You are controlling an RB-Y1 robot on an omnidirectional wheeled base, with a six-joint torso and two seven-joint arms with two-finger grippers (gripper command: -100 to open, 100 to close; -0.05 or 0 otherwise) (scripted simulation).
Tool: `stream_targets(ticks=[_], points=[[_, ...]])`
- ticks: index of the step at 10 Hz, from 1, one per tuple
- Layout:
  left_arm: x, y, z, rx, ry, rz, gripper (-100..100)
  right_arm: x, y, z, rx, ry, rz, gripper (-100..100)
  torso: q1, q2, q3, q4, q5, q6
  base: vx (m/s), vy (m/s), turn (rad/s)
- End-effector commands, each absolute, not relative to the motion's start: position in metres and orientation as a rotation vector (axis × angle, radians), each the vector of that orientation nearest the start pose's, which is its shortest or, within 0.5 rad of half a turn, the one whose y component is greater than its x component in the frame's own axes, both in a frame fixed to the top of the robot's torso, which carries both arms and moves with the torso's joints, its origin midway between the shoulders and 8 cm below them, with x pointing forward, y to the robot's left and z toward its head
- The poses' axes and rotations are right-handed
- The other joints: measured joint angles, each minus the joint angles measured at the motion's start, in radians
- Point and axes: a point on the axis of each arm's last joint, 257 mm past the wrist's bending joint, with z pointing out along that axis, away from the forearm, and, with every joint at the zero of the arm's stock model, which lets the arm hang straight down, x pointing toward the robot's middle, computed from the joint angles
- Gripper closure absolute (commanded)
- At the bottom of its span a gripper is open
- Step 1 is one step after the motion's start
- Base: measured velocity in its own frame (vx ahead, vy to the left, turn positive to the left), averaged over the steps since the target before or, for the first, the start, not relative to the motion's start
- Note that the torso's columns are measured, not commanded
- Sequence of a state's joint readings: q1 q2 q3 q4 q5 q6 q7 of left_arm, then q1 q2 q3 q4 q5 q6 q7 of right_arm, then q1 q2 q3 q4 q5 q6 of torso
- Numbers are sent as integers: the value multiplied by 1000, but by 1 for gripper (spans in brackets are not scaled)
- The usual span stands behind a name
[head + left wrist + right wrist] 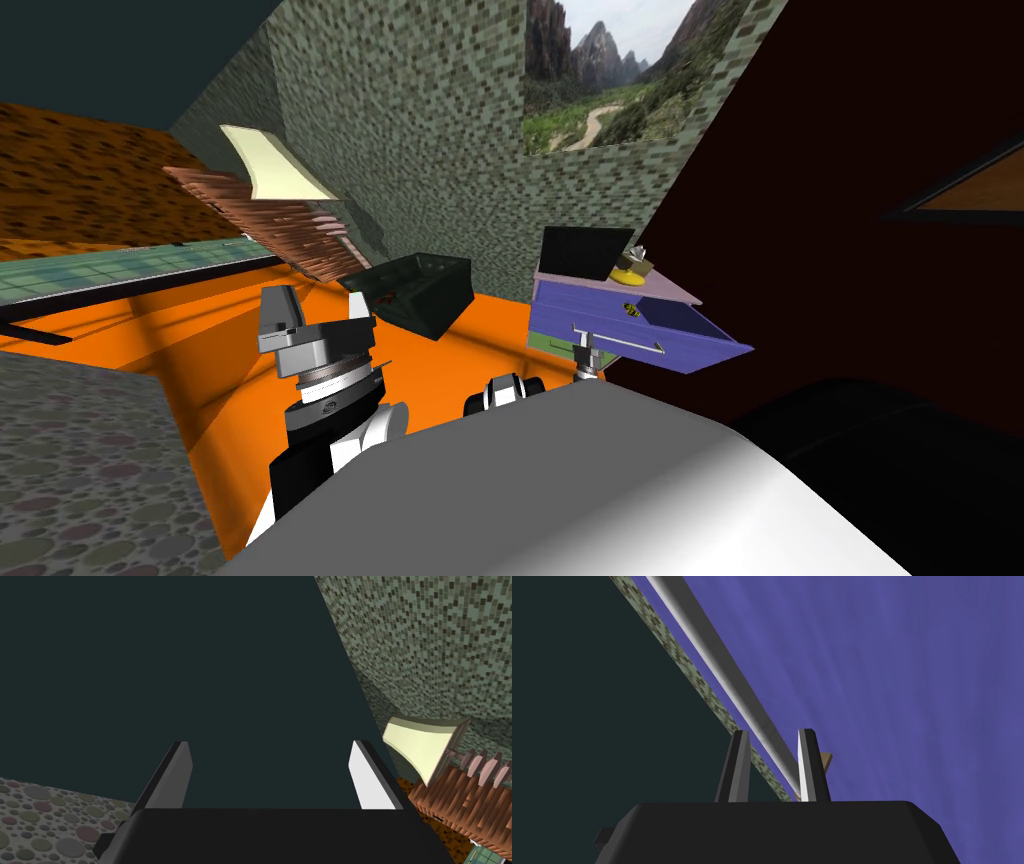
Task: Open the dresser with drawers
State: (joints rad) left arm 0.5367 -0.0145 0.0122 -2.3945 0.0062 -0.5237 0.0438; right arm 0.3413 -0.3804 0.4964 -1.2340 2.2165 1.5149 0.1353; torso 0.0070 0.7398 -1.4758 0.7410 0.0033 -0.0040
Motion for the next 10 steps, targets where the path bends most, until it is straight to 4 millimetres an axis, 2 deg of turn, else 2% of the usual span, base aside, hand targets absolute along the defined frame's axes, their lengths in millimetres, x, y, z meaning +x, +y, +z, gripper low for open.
stream_targets(ticks=[1, 2, 3, 6, 10], points=[[311, 282, 67, -596, 513, -1344, 0, 278, -397, -242, -342, 1099, -1564, 100, -4, -3, -3, 1, 2, 5, -111, 48, 176], [311, 282, 67, -596, 513, -1344, 0, 275, -405, -243, -328, 1110, -1583, 100, -5, -1, -2, 0, 1, 6, -127, 64, 304], [311, 282, 67, -596, 513, -1344, 0, 288, -408, -239, -346, 1123, -1568, -100, -2, 2, 0, 2, 3, 3, -91, 53, 39], [311, 283, 67, -596, 513, -1343, 0, 307, -421, -225, -345, 1126, -1565, -100, -7, -3, -1, -3, -3, 4, -57, 47, -35], [311, 283, 67, -596, 513, -1343, 0, 332, -436, -203, -346, 1125, -1553, -100, -5, -1, 0, -1, -1, 3, -59, 40, -13]])
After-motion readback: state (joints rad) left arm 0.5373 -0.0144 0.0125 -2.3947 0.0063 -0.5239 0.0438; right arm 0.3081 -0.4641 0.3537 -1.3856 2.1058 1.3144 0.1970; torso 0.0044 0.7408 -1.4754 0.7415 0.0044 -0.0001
